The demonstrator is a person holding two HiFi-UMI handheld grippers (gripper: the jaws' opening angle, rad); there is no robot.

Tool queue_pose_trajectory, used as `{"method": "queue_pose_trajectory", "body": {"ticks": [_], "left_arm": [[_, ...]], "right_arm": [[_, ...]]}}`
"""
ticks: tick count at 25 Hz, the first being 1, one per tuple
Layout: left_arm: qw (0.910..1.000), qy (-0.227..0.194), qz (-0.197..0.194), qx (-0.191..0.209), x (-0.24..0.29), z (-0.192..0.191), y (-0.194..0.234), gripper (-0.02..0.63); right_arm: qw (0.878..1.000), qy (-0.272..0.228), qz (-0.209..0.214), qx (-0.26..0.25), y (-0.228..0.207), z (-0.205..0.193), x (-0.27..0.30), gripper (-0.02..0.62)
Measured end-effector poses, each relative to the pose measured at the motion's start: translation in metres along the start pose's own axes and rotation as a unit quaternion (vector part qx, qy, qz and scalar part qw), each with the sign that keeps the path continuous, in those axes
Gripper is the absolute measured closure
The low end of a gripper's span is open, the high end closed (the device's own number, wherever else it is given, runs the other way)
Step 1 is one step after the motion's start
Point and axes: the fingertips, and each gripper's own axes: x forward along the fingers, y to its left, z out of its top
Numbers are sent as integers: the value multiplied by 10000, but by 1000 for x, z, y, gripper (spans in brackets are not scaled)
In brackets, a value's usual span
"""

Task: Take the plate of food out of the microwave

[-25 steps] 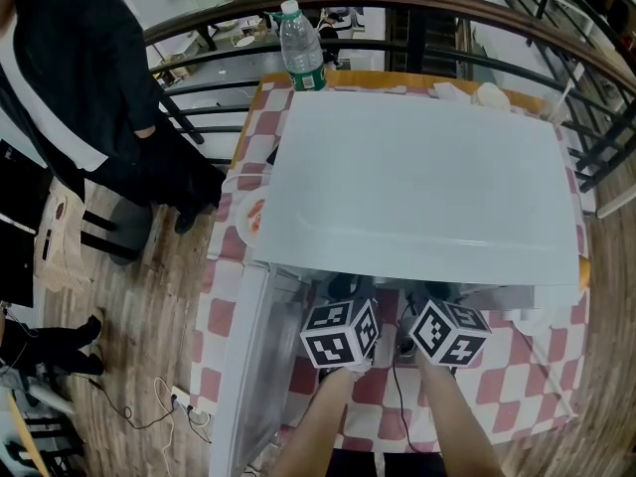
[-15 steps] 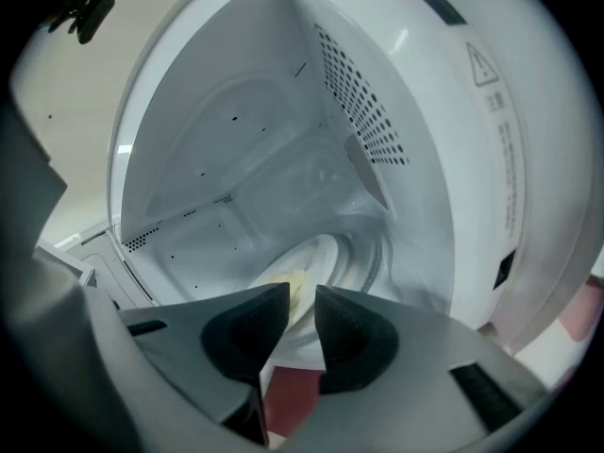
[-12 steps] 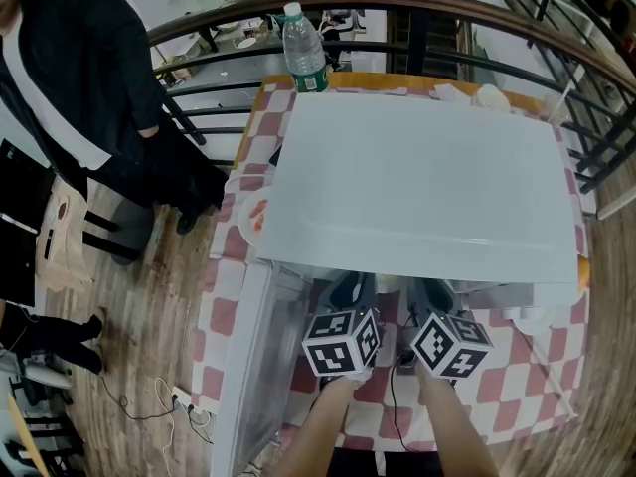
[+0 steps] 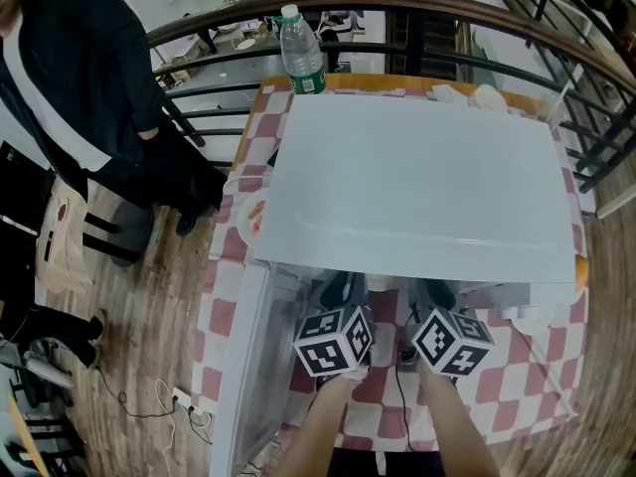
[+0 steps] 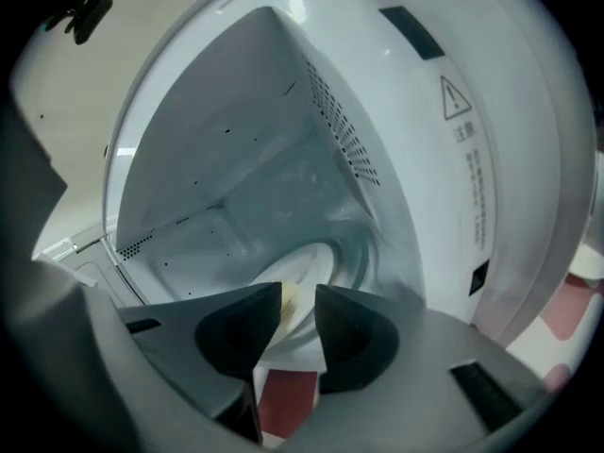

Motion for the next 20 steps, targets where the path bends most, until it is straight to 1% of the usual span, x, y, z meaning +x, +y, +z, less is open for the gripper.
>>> {"method": "queue_pose_trajectory", "body": {"ticks": [4,7,10,11,12,13,14,17,20], "left_arm": [[9999,55,84,-113,0,-2,0,471],[9998,105,143,-45,2,-1,-1,460],[9998,110,155,11,4,-1,-2,457],[9999,98,129,6,5,-1,-3,463],[9999,86,95,4,4,-1,-4,472],[9999,77,63,11,4,-1,-5,478],[10000,76,40,26,2,-2,-6,501],[9999,88,-33,49,-3,-5,-11,503],[9999,104,-69,-15,-8,-8,-15,503]], "right_arm": [[9999,70,-93,-69,-4,4,7,460],[9995,228,-220,-33,-5,-2,12,460],[9991,284,-297,-63,-6,-3,15,462],[9992,286,-275,-56,-6,-4,15,467],[9993,285,-232,-32,-5,-4,16,504],[9994,289,-176,1,-4,-4,15,522],[9995,301,-119,27,-2,-5,14,522],[9994,343,-46,-8,1,-10,7,522],[9993,361,-3,12,4,-14,1,522]]}}
